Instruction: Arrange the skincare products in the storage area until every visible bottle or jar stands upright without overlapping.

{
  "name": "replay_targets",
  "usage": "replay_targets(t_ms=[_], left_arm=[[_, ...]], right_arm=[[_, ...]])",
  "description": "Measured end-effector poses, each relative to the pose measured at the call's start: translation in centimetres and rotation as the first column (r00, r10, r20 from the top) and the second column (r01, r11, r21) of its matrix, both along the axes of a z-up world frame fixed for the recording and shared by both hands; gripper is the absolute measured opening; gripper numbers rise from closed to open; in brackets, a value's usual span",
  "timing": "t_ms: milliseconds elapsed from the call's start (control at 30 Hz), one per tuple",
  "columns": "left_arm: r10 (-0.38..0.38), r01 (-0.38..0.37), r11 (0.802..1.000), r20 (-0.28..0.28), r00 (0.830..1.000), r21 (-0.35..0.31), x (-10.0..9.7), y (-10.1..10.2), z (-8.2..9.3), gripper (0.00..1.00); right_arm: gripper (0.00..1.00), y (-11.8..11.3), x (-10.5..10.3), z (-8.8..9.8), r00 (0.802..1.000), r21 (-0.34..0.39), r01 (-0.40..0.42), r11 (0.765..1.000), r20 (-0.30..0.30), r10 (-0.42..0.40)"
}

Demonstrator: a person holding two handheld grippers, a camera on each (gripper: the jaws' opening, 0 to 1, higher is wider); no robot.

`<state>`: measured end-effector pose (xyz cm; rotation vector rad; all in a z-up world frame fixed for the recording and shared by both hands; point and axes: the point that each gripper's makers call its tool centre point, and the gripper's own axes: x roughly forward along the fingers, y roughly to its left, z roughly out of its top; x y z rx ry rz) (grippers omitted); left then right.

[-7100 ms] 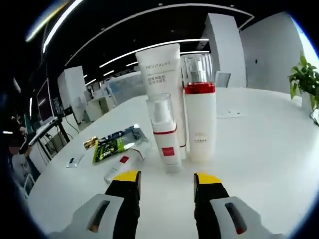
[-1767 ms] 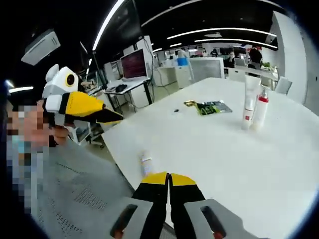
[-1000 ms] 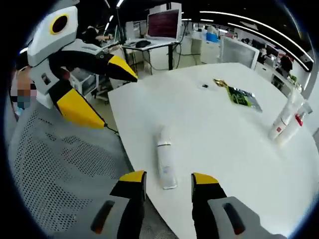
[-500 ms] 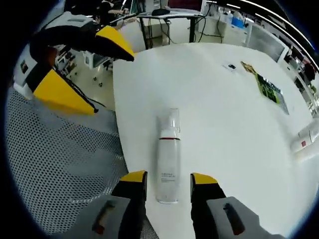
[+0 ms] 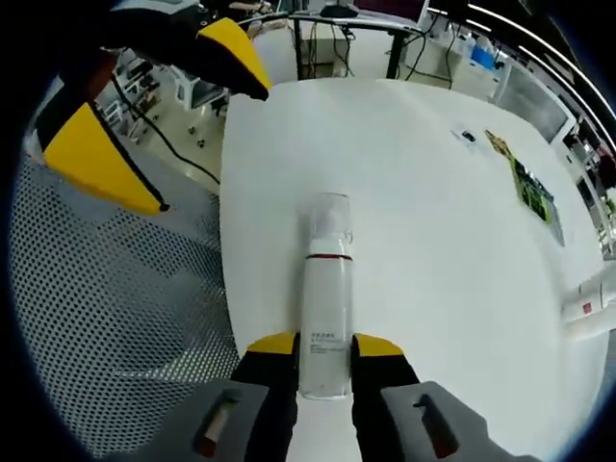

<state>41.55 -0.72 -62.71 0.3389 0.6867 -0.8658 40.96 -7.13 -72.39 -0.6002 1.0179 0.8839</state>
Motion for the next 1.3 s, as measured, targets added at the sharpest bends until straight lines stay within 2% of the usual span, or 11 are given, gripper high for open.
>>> replay_targets(t_ms=[100,167,333,433,500,600,667,800,1000,1233,1300], left_arm=[[0.008,-0.008,1.0,-0.008,1.0,-0.002,0.0,0.1,-0.1,0.37],[0.013,-0.013,1.0,-0.019,1.0,-0.006,0.0,0.1,-0.2,0.37],[0.023,-0.023,1.0,-0.022,1.0,-0.013,0.0,0.2,-0.1,0.38],[0.044,-0.045,0.998,-0.023,0.999,-0.04,0.3,0.2,0.1,0.41],[0.058,-0.059,0.997,-0.021,0.998,-0.053,0.4,0.3,0.2,0.42],[0.066,-0.068,0.995,-0.03,0.997,-0.077,0.4,0.1,0.4,0.44],[0.059,-0.061,0.994,-0.024,0.998,-0.091,0.4,-0.1,0.6,0.45],[0.038,-0.039,0.992,-0.009,0.999,-0.124,0.3,-0.7,1.1,0.47],[0.008,-0.006,0.992,0.01,1.0,-0.129,0.2,-1.1,1.3,0.49],[-0.002,0.005,0.99,0.024,1.0,-0.141,0.1,-1.3,1.6,0.51],[-0.01,0.014,0.991,0.026,1.0,-0.132,0.1,-1.3,1.5,0.51]], right_arm=[[0.13,0.3,0.0,0.4,0.999,0.018,-0.024,1.0,0.039,0.024],[0.13,0.4,-0.1,0.5,0.999,0.033,-0.024,0.999,0.039,0.023],[0.13,0.5,0.0,1.3,0.996,0.087,-0.02,0.996,0.083,0.012],[0.13,0.6,-0.3,2.3,0.994,0.139,-0.032,0.99,0.106,0.017],[0.13,0.2,-0.4,2.9,0.991,0.144,-0.037,0.989,0.13,0.018],[0.13,-0.2,-0.5,4.0,0.989,0.19,-0.022,0.982,0.15,-0.007],[0.13,-0.2,-0.6,4.7,0.989,0.213,-0.012,0.977,0.148,-0.02],[0.13,0.4,-1.0,6.4,0.985,0.267,-0.05,0.962,0.173,0.002],[0.13,1.1,-1.0,8.4,0.983,0.321,-0.058,0.945,0.185,-0.002],[0.13,2.1,-1.2,9.2,0.978,0.315,-0.114,0.942,0.202,0.051],[0.13,2.1,-1.3,9.3,0.982,0.319,-0.108,0.942,0.185,0.05]])
